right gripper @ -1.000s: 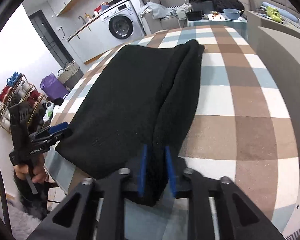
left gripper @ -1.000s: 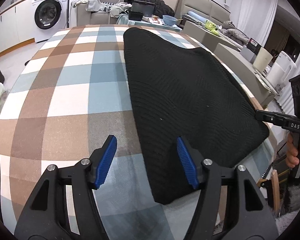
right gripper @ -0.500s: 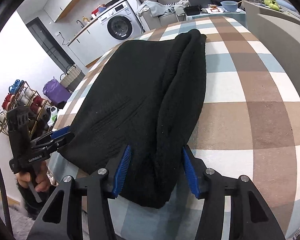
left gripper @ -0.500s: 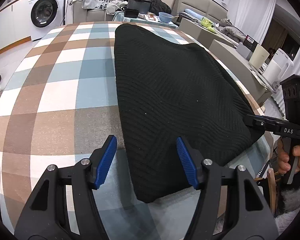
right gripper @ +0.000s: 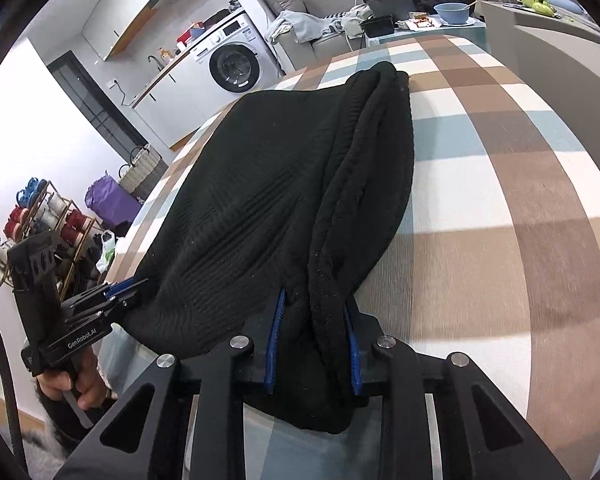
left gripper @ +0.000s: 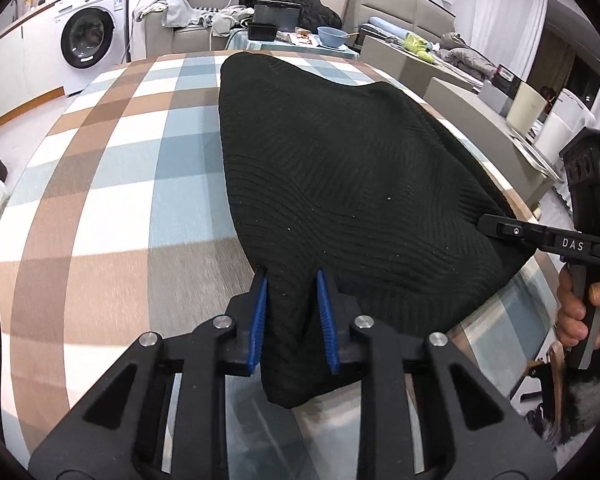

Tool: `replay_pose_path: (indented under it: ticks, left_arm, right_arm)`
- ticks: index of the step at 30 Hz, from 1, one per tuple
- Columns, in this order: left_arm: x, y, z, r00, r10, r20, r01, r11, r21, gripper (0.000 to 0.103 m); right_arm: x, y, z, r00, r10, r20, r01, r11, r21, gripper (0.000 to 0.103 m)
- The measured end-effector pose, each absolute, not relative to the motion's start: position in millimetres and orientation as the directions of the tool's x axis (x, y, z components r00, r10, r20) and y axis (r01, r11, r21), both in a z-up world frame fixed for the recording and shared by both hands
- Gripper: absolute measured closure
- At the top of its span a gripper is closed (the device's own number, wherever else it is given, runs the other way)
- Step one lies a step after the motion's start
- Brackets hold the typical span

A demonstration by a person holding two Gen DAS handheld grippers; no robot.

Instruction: Fold small clothes

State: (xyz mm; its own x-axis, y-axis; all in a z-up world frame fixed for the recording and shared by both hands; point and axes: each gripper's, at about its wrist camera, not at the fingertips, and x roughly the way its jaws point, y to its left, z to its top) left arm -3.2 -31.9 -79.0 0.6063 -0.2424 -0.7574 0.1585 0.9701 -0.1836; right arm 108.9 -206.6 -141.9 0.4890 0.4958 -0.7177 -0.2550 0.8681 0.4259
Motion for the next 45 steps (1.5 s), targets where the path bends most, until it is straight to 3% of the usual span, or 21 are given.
replay_pose_path:
  ticks: [10,16,22,26,29,34,35,37,38,41,45]
  left_arm:
    - [41,-18,-80,0.617,-0.198,-0.762,0.101,0.98,-0.172,0.082]
    - [38,-14,-74,0.636,-0.163,-0.755,0.083,0.986,-0.143,0.079]
    - [25,-13,-56,0.697,-0.177,-0.695,0.089,0.983,-0.162,0.06]
    - [16,-30,-47,0.718,-0.238,-0.654,0.173,0.971,-0.163,0.054]
    - [16,-48,-53,0.689,-0.267,-0.674,0.234,0.962,-0.141,0.052]
    - [19,-64,-73,0.62,-0.248,-0.745,0.254,0.961,-0.109,0.052]
    - [19,-63,-76,0.618,-0.247,-0.746,0.257,0.961,-0.105,0.052]
    - [17,-64,-78,0.618,-0.246,-0.747,0.265,0.959,-0.097,0.051]
    - [16,-64,-78,0.617,-0.247,-0.747,0.267,0.959,-0.096,0.051]
    - [14,-62,-80,0.611,-0.246,-0.753,0.268,0.959,-0.096,0.05]
    - [11,-58,-80,0.61,-0.252,-0.752,0.267,0.958,-0.104,0.049]
  right_arm:
    - [153,-195,-138,0.514,0.467,-0.719,-0.216,0.882,0.418,0.077]
    - [139,-213,-120,0.546,0.455,-0.704,-0.198,0.886,0.419,0.063]
    - [119,-219,-90,0.611,0.504,-0.61,-0.265,0.857,0.442,0.063]
    - [130,-201,-105,0.545,0.538,-0.643,-0.307,0.842,0.445,0.063]
    - [140,-195,-119,0.522,0.504,-0.688,-0.276,0.863,0.423,0.063]
    - [139,-196,-121,0.524,0.5,-0.689,-0.284,0.866,0.413,0.063]
    - [139,-196,-122,0.525,0.498,-0.69,-0.288,0.867,0.407,0.065]
    - [137,-195,-121,0.538,0.483,-0.691,-0.292,0.875,0.385,0.079]
    - [135,-195,-118,0.535,0.517,-0.668,-0.318,0.856,0.407,0.097]
    - [125,-197,-102,0.592,0.54,-0.599,-0.362,0.842,0.401,0.097]
    - [132,-192,-117,0.554,0.453,-0.699,-0.317,0.891,0.326,0.097]
